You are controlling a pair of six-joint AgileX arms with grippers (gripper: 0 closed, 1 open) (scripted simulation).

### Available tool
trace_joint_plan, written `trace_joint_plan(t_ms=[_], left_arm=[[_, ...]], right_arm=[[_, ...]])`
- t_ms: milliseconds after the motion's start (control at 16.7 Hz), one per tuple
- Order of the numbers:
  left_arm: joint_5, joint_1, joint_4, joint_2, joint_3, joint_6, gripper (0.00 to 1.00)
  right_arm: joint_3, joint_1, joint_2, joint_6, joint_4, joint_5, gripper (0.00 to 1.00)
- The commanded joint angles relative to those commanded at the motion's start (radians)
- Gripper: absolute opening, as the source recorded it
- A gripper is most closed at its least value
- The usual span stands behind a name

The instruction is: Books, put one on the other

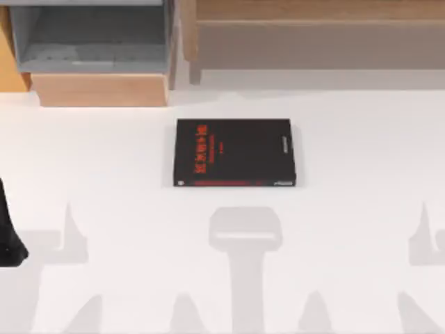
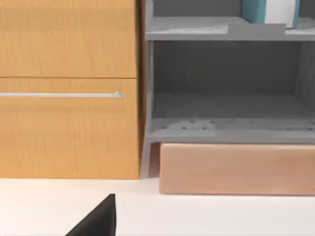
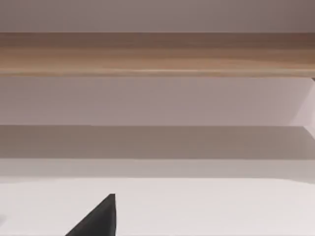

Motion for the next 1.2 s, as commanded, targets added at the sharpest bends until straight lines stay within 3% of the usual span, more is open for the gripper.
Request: trace_joint_plan(t_ms=[240, 480, 1200], left_arm=[[-0.008, -0.002, 0.016, 0.031, 0.027, -0.002, 1.0], [-0.045, -0.024, 0.102, 0.219, 0.186, -0.01, 1.0], [-0.18, -0.181, 0.504, 1.415, 0.966, -0.03, 1.0]], right_arm=[[0.0, 0.0, 0.0, 0.0, 0.0, 0.0, 1.0], [0.0, 0.0, 0.0, 0.0, 0.0, 0.0, 1.0], [0.0, 0.0, 0.0, 0.0, 0.0, 0.0, 1.0]])
